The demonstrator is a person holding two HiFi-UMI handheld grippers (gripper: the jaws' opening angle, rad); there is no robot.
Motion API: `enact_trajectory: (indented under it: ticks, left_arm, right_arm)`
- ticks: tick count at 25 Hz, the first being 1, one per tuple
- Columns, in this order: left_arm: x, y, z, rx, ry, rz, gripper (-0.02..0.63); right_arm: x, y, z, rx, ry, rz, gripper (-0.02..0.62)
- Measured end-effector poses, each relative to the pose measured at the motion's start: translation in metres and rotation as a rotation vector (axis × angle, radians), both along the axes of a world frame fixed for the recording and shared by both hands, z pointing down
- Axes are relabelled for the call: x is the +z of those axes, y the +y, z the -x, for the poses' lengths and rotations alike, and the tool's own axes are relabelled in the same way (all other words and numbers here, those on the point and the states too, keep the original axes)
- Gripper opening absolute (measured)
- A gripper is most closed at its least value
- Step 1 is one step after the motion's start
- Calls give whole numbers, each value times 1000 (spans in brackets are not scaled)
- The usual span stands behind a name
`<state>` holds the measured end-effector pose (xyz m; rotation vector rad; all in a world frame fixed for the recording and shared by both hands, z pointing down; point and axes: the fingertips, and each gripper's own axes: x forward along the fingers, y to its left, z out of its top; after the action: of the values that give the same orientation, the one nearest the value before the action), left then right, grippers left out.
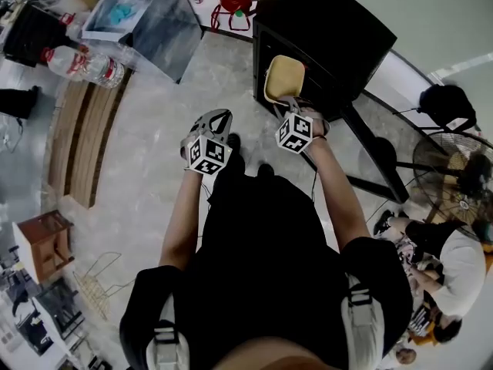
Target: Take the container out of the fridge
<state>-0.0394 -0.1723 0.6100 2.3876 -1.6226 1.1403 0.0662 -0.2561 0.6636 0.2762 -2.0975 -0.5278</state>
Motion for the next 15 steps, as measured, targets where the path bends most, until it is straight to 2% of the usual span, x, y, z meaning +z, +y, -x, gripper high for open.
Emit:
enact_trajectory:
  ticks: [9,15]
  left_arm:
    - [-2,39,0,-51,-9,8,25]
    - [-11,37,-2,-6,6,-18,25]
  right_arm:
    - [8,39,-1,-39,-6,30,27]
    - [7,48,0,-10,10,23,26]
